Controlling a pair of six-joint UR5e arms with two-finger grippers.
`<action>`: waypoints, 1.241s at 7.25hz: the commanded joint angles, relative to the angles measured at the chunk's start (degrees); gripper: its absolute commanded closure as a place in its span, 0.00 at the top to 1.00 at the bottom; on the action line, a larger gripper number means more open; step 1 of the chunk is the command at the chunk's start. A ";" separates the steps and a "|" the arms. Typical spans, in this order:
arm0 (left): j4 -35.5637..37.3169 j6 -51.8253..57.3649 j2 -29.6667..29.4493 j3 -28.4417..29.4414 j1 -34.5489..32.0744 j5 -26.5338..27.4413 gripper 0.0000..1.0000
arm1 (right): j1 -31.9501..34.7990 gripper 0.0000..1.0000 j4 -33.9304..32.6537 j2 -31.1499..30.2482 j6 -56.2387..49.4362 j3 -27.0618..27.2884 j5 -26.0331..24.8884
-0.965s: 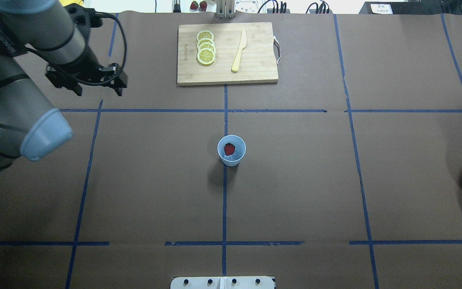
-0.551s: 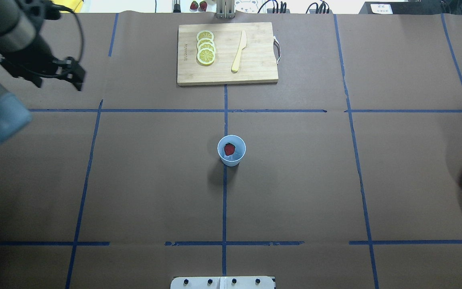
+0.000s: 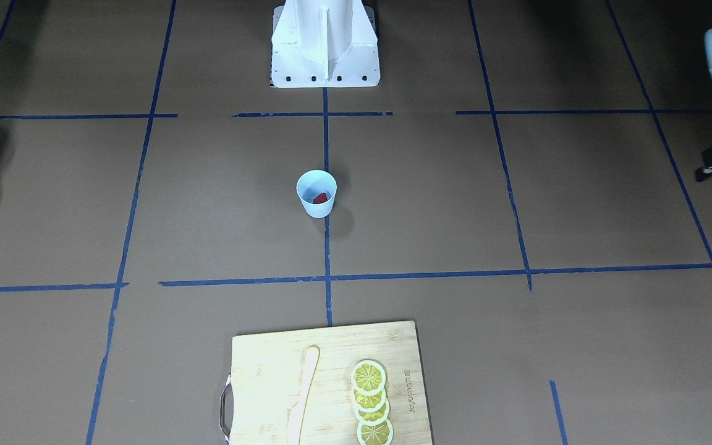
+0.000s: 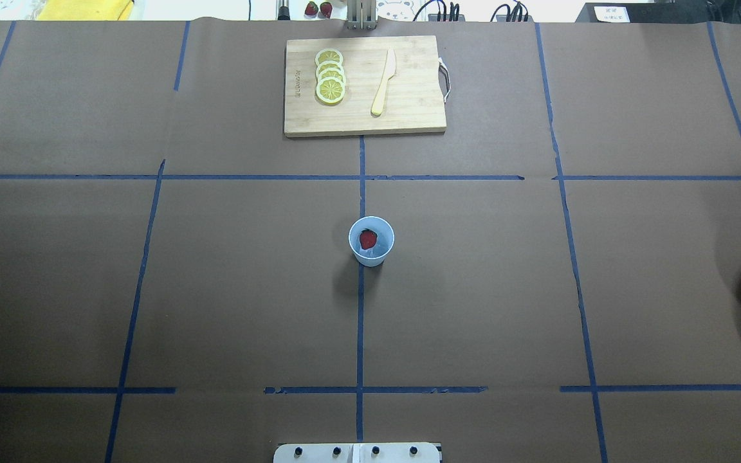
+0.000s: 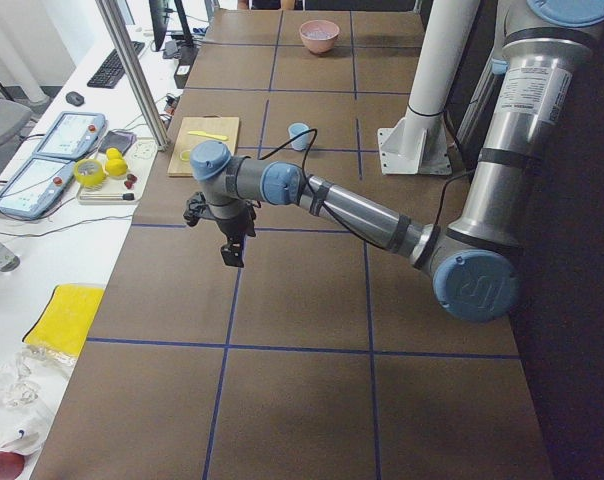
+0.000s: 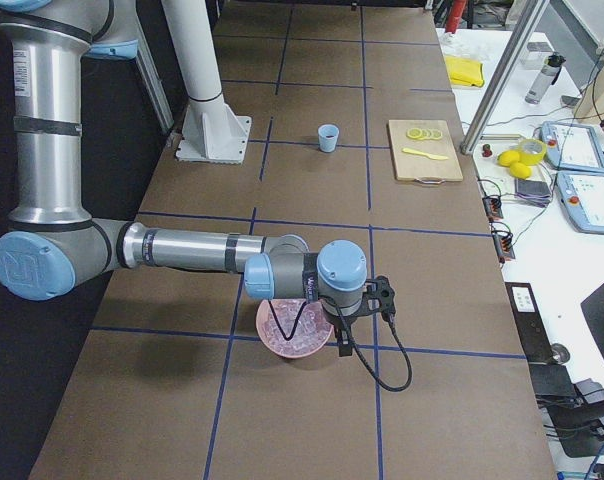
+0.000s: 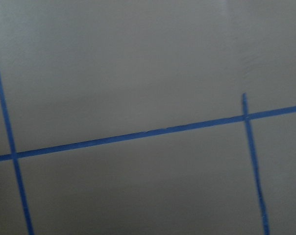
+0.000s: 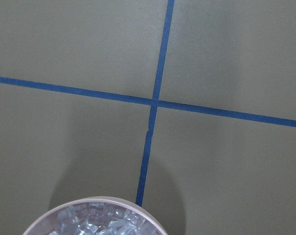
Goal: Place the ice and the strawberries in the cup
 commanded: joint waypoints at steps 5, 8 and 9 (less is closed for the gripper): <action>-1.65 8.26 7.44 5.05 -9.76 -0.34 1.00 | 0.00 0.99 0.00 0.34 0.29 -0.27 0.11; -2.78 7.65 8.93 5.14 -10.28 -0.34 1.00 | 0.00 0.99 0.00 0.43 0.21 -0.44 -0.15; -4.10 7.56 9.11 5.84 -10.46 -0.34 1.00 | 0.00 0.99 0.00 0.34 0.21 -0.53 -0.15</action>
